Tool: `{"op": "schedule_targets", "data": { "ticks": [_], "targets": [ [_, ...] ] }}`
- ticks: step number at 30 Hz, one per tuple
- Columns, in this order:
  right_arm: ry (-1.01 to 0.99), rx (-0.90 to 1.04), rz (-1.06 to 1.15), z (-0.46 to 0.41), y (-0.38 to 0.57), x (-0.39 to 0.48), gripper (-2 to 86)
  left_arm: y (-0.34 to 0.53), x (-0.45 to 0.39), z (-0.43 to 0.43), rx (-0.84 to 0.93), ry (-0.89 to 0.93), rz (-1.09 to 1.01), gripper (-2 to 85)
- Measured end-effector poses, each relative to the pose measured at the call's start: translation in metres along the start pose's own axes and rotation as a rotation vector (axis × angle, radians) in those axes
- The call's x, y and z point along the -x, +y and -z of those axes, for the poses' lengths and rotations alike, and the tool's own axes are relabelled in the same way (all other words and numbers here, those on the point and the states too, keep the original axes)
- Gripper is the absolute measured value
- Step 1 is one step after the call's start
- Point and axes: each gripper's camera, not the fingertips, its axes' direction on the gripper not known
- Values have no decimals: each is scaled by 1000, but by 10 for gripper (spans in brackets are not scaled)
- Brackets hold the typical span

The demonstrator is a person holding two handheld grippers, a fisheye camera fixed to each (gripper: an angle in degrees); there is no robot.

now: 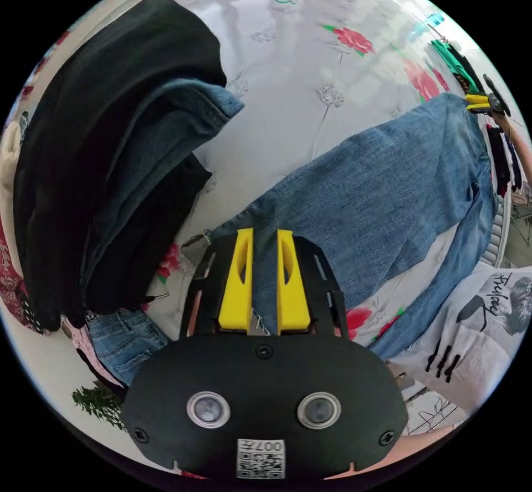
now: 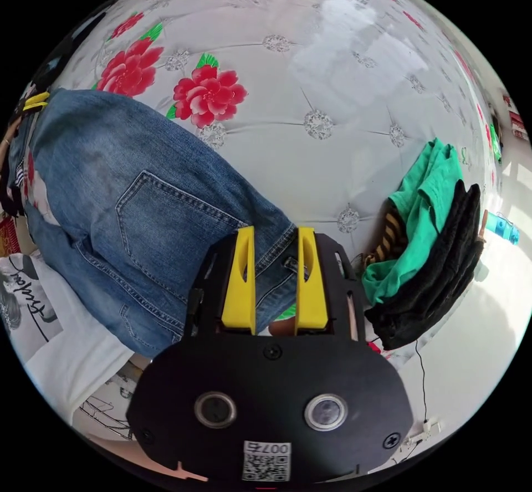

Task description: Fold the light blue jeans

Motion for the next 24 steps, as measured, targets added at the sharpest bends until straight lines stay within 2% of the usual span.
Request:
{"op": "schedule_targets", "data": {
  "ticks": [4,10,15,19,24],
  "targets": [
    [-5,-17,-18,19,10,2,43,15,-3,-1,-71,-2,67,-6],
    [14,-291,-55,84,89,10,25,93,-28,79,-435,-36,112,-9],
    [-4,-486,-140,124,186,19,19,207,-90,142,-737,-86,138,-10],
    [3,-626,-205,133,279,47,15,283,-137,150,-813,-126,180,-10],
    [-20,-667,-278,96,371,91,14,373,-201,107,-770,-132,225,-10]
  ]
}}
